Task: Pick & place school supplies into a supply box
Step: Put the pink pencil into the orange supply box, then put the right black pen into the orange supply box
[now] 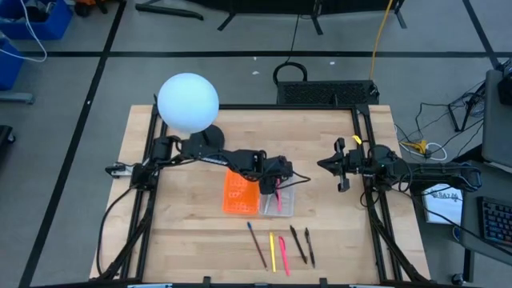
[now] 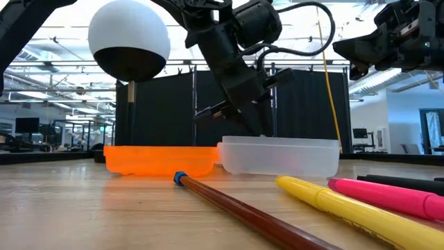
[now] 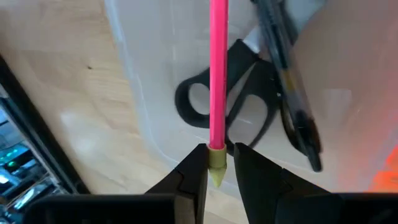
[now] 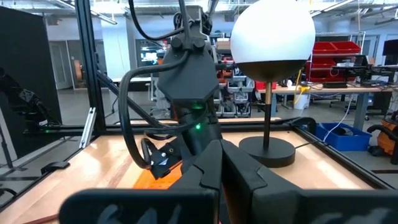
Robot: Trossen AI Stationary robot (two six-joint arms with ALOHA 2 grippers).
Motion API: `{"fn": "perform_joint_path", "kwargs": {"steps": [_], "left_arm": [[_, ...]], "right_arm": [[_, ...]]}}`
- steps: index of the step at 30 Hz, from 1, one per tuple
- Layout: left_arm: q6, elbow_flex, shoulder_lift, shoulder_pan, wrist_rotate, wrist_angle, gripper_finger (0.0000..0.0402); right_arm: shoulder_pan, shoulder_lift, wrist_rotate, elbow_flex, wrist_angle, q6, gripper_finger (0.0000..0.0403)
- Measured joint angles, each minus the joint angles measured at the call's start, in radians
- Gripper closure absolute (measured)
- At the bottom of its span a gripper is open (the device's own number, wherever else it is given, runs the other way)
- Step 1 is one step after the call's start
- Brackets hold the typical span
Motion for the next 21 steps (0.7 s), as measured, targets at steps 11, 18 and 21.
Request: {"fn": "perform_joint_path", "kwargs": {"steps": [11, 18, 21], "left_arm": [[-0.002, 0.001, -0.008, -0.004, -0.034, -0.013, 0.0313], [-0.129, 0.001, -0.037, -0.005, -0.015, -0.108, 0.0313], [-0.153, 0.002, -0.051, -0.007, -0.001, -0.115, 0.0313]], "right_arm": [[0.0, 0.0, -0.005, 0.0, -0.001, 0.001, 0.0403], [0.0, 0.0, -0.006, 0.0, -0.001, 0.001, 0.0403], [0.0, 0.0, -0.008, 0.0, -0.002, 0.001, 0.0403]]}}
